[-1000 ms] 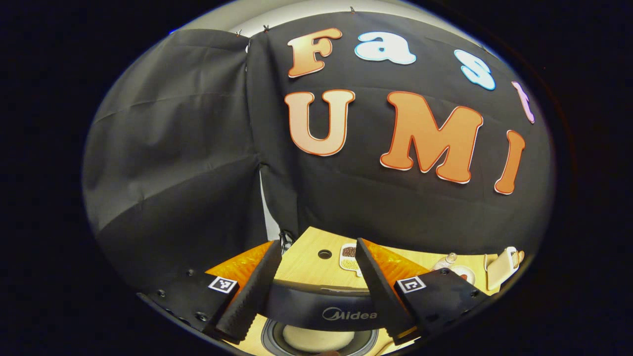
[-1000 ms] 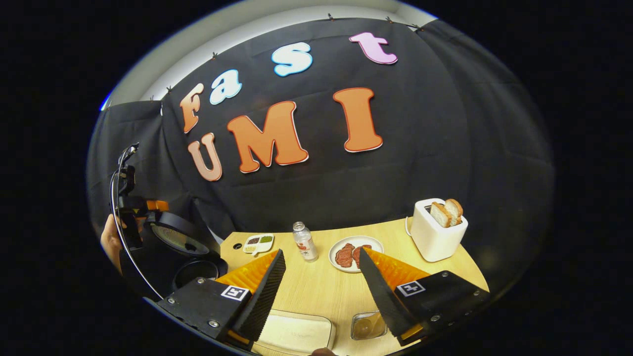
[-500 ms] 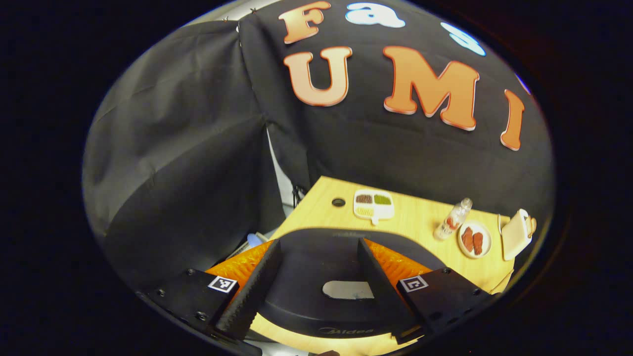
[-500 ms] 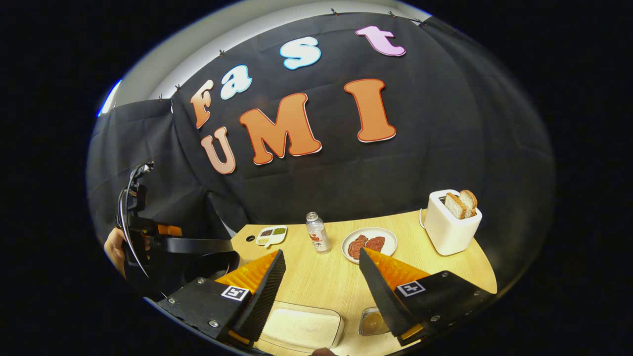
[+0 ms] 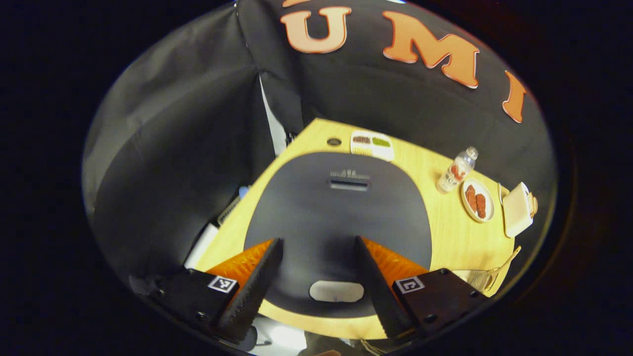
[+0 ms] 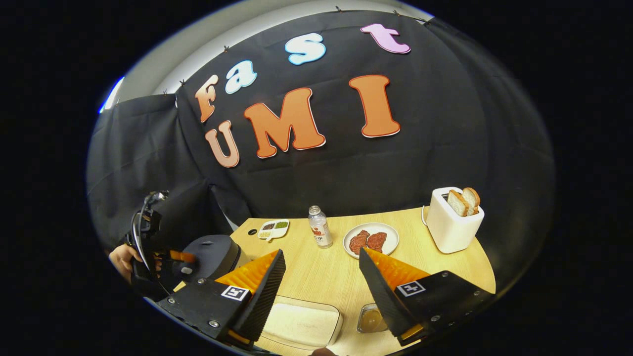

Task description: Close the left gripper, press the button to open the rice cooker; take a wooden spoon from the chopstick holder with the right hand, scoop a spoonful of rice and pour it into the rice cooker, then put the wooden spoon back into the chopstick holder.

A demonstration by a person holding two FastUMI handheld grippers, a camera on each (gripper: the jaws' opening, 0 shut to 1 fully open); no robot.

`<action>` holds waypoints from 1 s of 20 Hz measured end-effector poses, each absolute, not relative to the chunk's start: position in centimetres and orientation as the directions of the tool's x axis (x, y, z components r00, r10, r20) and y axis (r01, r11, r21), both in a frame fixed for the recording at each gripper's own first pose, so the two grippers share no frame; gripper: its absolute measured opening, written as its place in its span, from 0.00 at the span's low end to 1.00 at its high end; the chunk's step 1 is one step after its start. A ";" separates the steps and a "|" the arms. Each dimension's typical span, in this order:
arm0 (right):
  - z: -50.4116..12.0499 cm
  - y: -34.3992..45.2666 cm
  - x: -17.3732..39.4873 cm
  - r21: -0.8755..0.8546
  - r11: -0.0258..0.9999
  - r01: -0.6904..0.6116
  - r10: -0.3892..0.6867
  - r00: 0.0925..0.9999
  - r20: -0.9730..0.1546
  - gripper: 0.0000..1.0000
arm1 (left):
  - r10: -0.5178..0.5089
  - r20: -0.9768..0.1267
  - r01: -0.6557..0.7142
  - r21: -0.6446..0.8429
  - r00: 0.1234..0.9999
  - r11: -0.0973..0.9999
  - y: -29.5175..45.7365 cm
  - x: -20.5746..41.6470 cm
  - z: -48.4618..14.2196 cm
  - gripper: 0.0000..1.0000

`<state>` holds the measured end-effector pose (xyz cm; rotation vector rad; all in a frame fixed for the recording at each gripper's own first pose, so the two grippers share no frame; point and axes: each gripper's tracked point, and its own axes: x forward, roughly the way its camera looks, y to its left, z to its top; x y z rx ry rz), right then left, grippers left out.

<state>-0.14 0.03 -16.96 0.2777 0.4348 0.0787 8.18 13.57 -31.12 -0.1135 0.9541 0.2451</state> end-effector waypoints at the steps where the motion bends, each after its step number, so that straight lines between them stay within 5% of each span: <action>1: -16.9 0.2 -0.1 0.281 0.959 -0.020 0.137 0.904 -0.404 0.93 | 0.141 -0.852 -0.251 0.012 0.505 0.968 13.4 7.4 -32.4 1.00; 13: -16.5 0.9 -0.5 0.269 0.962 -0.054 0.161 0.905 -0.395 0.93 | 0.197 -0.773 -0.282 0.025 0.603 0.959 12.8 7.3 -31.8 1.00; 20: -13.7 1.2 0.3 0.192 0.979 -0.063 0.123 0.941 -0.316 0.93 | 0.205 -0.534 -0.195 0.076 0.820 0.978 9.3 7.3 -22.9 0.98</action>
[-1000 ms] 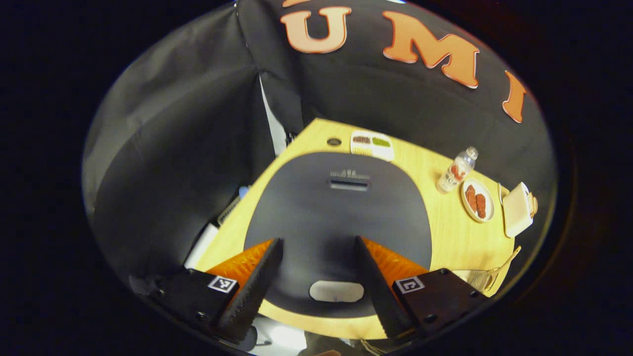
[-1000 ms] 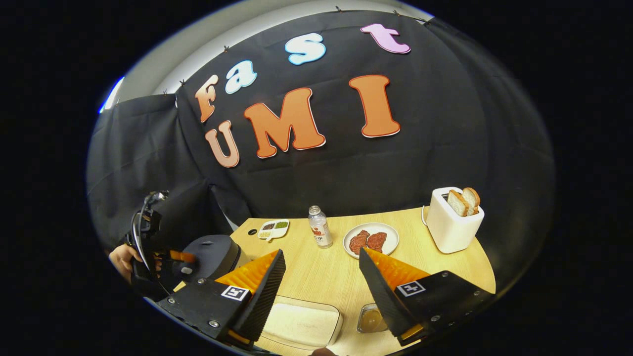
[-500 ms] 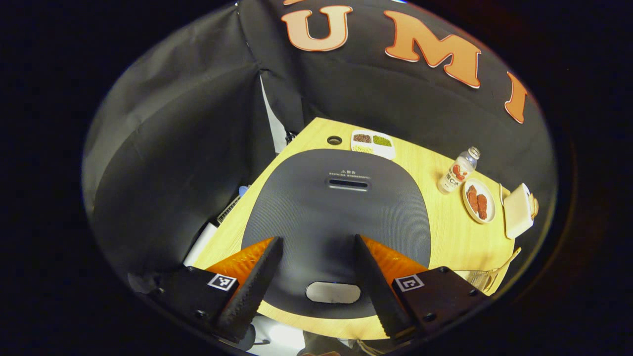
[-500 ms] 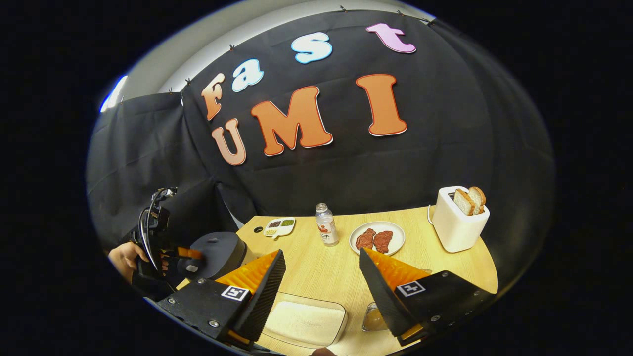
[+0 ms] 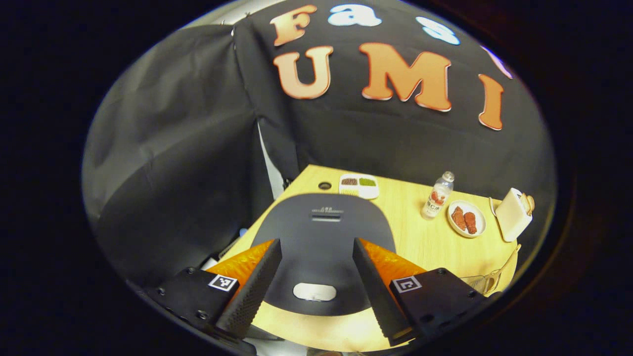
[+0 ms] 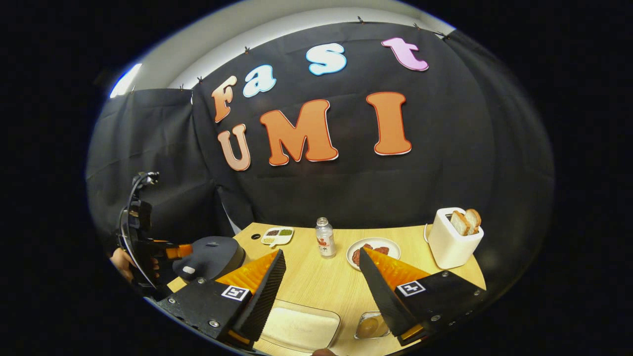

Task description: Close the left gripper, press the button to open the rice cooker; take a wooden spoon from the chopstick holder with the right hand, scoop a spoonful of rice and pour it into the rice cooker, then put the wooden spoon back into the chopstick holder.

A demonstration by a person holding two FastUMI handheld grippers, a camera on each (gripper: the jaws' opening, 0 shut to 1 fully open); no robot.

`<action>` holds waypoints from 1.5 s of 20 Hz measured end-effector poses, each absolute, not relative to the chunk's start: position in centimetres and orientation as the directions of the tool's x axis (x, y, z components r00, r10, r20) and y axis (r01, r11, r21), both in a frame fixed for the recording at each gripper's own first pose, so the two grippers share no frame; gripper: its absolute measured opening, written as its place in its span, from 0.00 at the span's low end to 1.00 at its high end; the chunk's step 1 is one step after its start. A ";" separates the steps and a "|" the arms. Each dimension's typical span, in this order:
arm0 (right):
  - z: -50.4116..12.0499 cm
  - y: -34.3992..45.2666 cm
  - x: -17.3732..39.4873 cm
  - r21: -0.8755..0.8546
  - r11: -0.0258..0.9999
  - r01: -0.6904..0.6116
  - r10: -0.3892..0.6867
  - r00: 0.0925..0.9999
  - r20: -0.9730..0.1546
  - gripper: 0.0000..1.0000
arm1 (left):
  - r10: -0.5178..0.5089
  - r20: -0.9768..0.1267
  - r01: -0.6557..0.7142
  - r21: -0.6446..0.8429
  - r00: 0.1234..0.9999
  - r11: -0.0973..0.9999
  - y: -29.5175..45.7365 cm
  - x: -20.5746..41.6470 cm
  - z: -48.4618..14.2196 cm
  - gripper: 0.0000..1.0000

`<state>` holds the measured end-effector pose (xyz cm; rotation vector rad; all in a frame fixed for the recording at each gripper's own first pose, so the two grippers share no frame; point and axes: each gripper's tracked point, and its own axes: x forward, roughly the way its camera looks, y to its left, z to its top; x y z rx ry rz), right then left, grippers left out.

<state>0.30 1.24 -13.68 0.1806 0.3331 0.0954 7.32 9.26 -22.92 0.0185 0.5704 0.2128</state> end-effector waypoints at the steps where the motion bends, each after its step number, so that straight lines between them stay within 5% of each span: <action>1: -12.9 1.4 0.3 0.176 0.982 -0.067 0.118 0.948 -0.297 0.93 | 0.197 -0.491 -0.178 0.086 0.848 0.980 8.5 7.2 -21.3 0.98; 11: -5.1 2.4 0.5 0.073 0.994 -0.081 0.085 0.995 -0.058 0.93 | 0.008 -0.119 0.001 0.076 0.993 0.997 0.3 4.0 -7.7 0.97; 30: -3.8 4.0 -0.4 0.039 0.994 -0.102 0.102 0.995 0.014 0.93 | -0.021 0.053 0.020 0.017 0.998 1.000 -1.3 -2.4 -4.6 1.00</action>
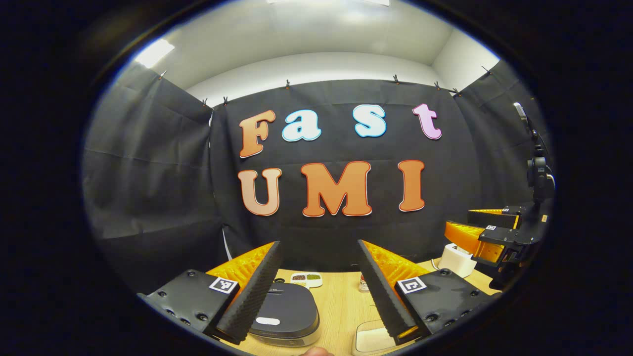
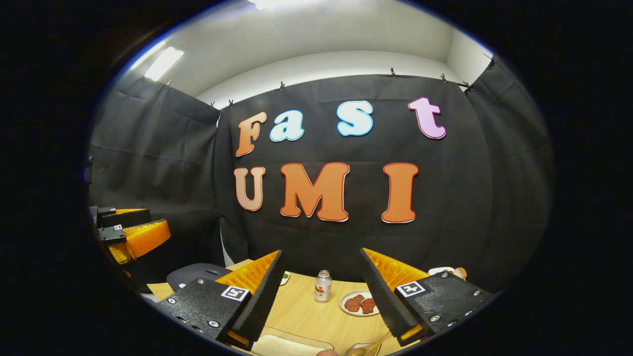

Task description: Close the left gripper, press the button to open the rice cooker; take a wooden spoon from the chopstick holder with the right hand, scoop a spoonful of rice and pour it into the rice cooker, then put the wooden spoon back into the chopstick holder.

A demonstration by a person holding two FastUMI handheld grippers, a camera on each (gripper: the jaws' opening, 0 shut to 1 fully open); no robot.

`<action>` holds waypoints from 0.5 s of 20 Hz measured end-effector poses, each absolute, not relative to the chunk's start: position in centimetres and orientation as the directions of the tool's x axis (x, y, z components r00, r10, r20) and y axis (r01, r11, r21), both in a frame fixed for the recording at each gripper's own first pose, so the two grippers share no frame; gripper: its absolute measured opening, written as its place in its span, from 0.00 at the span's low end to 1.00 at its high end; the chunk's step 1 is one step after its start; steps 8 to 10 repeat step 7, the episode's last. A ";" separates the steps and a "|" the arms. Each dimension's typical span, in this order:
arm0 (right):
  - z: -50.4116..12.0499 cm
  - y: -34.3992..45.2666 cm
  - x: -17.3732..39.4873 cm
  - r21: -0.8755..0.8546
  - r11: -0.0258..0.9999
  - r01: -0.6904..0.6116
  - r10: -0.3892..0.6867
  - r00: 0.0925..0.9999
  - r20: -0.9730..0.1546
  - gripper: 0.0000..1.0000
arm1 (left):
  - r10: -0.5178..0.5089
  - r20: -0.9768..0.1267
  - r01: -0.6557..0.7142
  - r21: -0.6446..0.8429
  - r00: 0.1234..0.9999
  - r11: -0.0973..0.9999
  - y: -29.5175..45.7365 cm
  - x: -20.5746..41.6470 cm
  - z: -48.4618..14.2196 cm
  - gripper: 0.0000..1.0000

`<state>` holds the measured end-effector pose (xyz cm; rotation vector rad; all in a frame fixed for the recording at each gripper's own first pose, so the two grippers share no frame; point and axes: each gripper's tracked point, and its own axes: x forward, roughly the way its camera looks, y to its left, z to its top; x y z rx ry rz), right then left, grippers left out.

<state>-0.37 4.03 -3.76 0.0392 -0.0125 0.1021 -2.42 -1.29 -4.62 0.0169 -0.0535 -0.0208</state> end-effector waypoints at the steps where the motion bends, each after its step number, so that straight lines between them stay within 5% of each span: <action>1: -3.7 4.3 -0.5 0.038 0.994 -0.107 0.106 0.994 0.021 0.93 | -0.022 0.065 0.022 0.011 0.998 1.000 -1.3 -2.7 -4.2 1.00; 10: -2.8 6.1 1.0 0.037 0.989 -0.145 0.144 0.988 0.049 0.93 | -0.002 0.116 0.002 0.001 0.993 1.000 -0.8 -4.0 -3.1 1.00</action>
